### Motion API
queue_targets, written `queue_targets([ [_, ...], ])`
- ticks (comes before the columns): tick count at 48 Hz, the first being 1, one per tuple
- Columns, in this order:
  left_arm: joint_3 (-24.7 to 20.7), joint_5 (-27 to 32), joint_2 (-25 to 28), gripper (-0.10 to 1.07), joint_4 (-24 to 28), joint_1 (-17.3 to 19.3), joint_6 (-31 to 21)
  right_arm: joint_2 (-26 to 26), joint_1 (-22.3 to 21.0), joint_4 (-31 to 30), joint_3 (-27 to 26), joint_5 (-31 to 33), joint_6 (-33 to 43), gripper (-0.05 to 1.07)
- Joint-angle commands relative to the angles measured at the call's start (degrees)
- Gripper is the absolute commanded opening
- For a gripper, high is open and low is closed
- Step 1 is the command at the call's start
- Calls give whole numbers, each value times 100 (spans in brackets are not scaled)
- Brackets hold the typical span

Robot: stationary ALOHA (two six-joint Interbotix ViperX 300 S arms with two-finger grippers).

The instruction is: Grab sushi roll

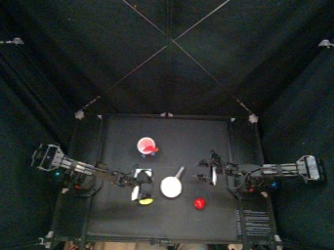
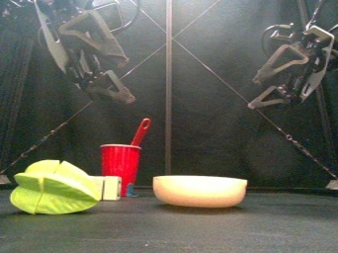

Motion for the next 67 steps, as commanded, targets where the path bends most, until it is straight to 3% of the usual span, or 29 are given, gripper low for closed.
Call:
queue_targets([
  [1,185,-422,-255,100,-220,114,35,9,-26,26,-158,-18,9,99],
  [17,870,-686,-721,100,-272,475,44,316,-62,9,-211,-18,0,99],
  [36,1336,-563,-466,100,-272,1072,439,686,-211,-316,-325,-18,0,99],
  [44,1266,-396,-272,100,-97,1239,958,677,-220,-378,-360,-18,0,100],
  [55,747,756,-149,100,264,1371,1898,694,-220,-413,-360,-26,0,99],
  [60,545,1099,79,100,272,1397,2145,703,-229,-413,-360,-53,0,99],
  [67,404,1134,589,100,281,1433,2241,694,-220,-422,-308,-62,0,100],
])
